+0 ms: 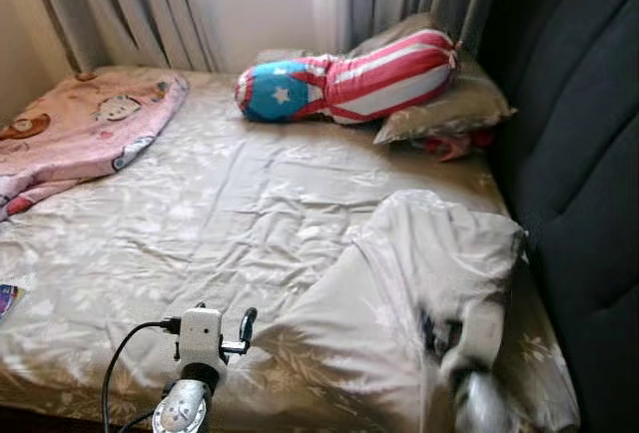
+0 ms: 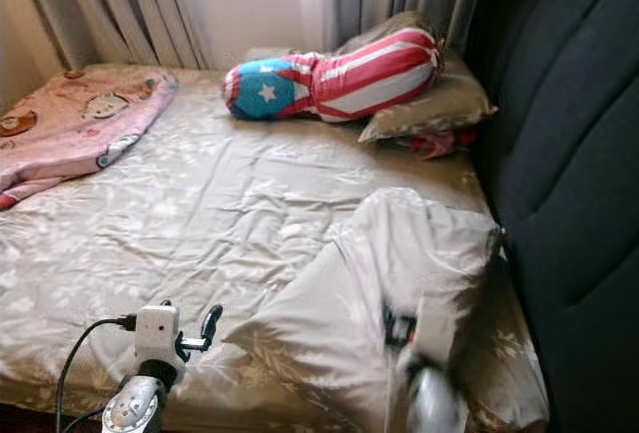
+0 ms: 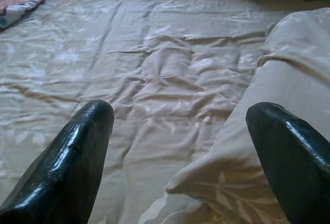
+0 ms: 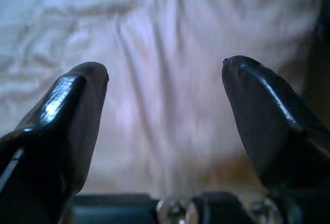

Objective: Clean up the room

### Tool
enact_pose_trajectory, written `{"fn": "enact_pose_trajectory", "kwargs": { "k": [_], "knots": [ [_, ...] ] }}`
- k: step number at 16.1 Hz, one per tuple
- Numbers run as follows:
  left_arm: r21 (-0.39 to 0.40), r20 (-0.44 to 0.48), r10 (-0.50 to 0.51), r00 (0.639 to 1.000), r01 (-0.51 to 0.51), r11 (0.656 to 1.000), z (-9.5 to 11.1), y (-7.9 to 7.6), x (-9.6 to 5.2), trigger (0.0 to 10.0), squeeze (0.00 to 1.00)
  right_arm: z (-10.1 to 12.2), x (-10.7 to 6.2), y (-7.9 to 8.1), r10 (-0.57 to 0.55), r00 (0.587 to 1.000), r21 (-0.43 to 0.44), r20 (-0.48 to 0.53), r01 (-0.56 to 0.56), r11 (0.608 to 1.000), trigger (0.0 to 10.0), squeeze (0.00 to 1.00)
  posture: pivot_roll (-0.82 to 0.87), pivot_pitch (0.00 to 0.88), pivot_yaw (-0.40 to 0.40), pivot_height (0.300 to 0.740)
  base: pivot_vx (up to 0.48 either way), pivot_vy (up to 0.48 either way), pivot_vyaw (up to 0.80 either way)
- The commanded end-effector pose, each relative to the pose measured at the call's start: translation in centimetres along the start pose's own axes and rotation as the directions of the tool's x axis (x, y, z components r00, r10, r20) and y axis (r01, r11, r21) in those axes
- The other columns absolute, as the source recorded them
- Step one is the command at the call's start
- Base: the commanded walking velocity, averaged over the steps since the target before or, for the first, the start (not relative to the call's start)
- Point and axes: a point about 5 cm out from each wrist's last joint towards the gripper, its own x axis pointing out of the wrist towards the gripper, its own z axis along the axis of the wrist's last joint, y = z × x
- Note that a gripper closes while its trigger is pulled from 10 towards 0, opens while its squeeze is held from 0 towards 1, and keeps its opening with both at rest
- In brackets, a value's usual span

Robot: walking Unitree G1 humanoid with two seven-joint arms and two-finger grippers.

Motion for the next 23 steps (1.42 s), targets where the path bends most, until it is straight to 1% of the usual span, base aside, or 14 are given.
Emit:
{"fn": "enact_pose_trajectory", "kwargs": {
  "k": [1,3,6,8,9,10,11,15,16,17,18,19,20,23],
  "knots": [
    [-0.004,0.016,-0.024,1.0,0.024,1.0,0.7,-0.5,0.4,10.0,0.0,1.1,0.5,-0.3,-0.004,0.999,-0.001,0.049,0.004,1.0,10.0,0.0,-0.06,0.0,-0.025,0.74,0.0,0.0,0.0],
    [-0.006,0.025,-0.023,0.999,0.024,1.0,1.3,-0.5,0.8,10.0,0.0,1.3,0.4,-0.3,-0.009,0.998,0.001,0.063,0.009,1.0,10.0,0.0,-0.06,0.0,-0.021,0.74,0.0,0.0,0.0],
    [-0.005,0.023,-0.025,0.999,0.025,1.0,1.4,-0.6,1.1,10.0,0.0,1.0,0.4,-0.4,-0.015,0.999,-0.002,0.047,0.015,1.0,10.0,0.0,-0.07,0.0,-0.019,0.74,0.0,0.0,0.0],
    [-0.007,0.015,-0.032,0.999,0.032,0.999,1.3,-0.9,1.1,10.0,0.0,0.4,0.5,-0.5,-0.036,0.999,-0.018,-0.026,0.035,0.999,10.0,0.0,-0.07,0.0,-0.021,0.74,0.0,0.0,0.0],
    [-0.008,0.013,-0.033,0.999,0.033,0.999,1.3,-1.0,1.0,10.0,0.0,0.3,0.6,-0.6,-0.043,0.998,-0.018,-0.036,0.042,0.999,10.0,0.0,-0.07,0.0,-0.021,0.735,0.0,0.0,0.0],
    [-0.01,0.011,-0.033,0.999,0.033,0.999,1.3,-1.1,1.0,10.0,0.0,0.3,0.5,-0.6,-0.042,0.998,-0.022,-0.043,0.042,0.999,10.0,0.0,-0.07,0.0,-0.021,0.72,0.0,0.0,0.0],
    [-0.012,0.009,-0.031,0.999,0.032,0.999,1.2,-1.0,0.9,10.0,0.0,0.5,0.5,-0.5,-0.035,0.999,-0.028,-0.013,0.035,0.999,10.0,0.0,-0.07,0.0,-0.023,0.707,0.0,0.0,0.0],
    [-0.015,0.004,-0.036,0.999,0.037,0.999,1.2,-1.2,0.9,10.0,0.0,0.3,0.6,-0.7,-0.052,0.998,-0.032,-0.036,0.051,0.998,10.0,0.0,-0.07,0.0,-0.022,0.707,0.0,0.0,0.0],
    [-0.015,0.0,-0.038,0.999,0.038,0.999,1.2,-1.3,0.9,10.0,0.0,0.2,0.8,-0.7,-0.058,0.996,-0.04,-0.074,0.055,0.998,10.0,0.0,-0.07,0.0,-0.022,0.707,0.0,0.0,0.0],
    [-0.015,0.0,-0.038,0.999,0.038,0.999,1.2,-1.3,0.9,10.0,0.0,0.1,0.8,-0.7,-0.058,0.995,-0.04,-0.085,0.054,0.998,10.0,0.0,-0.07,0.0,-0.022,0.707,0.0,0.0,0.0],
    [-0.014,-0.002,-0.039,0.999,0.039,0.999,1.2,-1.3,0.9,10.0,0.0,0.1,0.9,-0.5,-0.05,0.996,-0.023,-0.079,0.048,0.999,10.0,0.0,-0.07,0.0,-0.022,0.692,0.0,0.0,0.0],
    [-0.016,-0.003,-0.037,0.999,0.037,0.999,1.1,-1.3,0.9,10.0,0.0,0.2,0.9,-0.5,-0.05,0.996,-0.035,-0.074,0.048,0.998,10.0,0.0,-0.07,0.0,-0.022,0.682,0.0,0.0,0.0],
    [-0.015,-0.006,-0.038,0.999,0.038,0.999,1.1,-1.4,0.9,10.0,0.0,0.5,0.9,-0.5,-0.047,0.998,-0.033,-0.044,0.045,0.998,10.0,0.0,-0.06,0.0,-0.022,0.674,0.0,0.0,0.0],
    [-0.017,-0.008,-0.036,0.999,0.036,0.999,1.1,-1.4,0.8,10.0,0.0,0.4,1.0,-0.4,-0.047,0.997,-0.038,-0.062,0.044,0.998,10.0,0.0,-0.06,0.0,-0.025,0.674,0.0,0.0,0.0]
  ]
}}
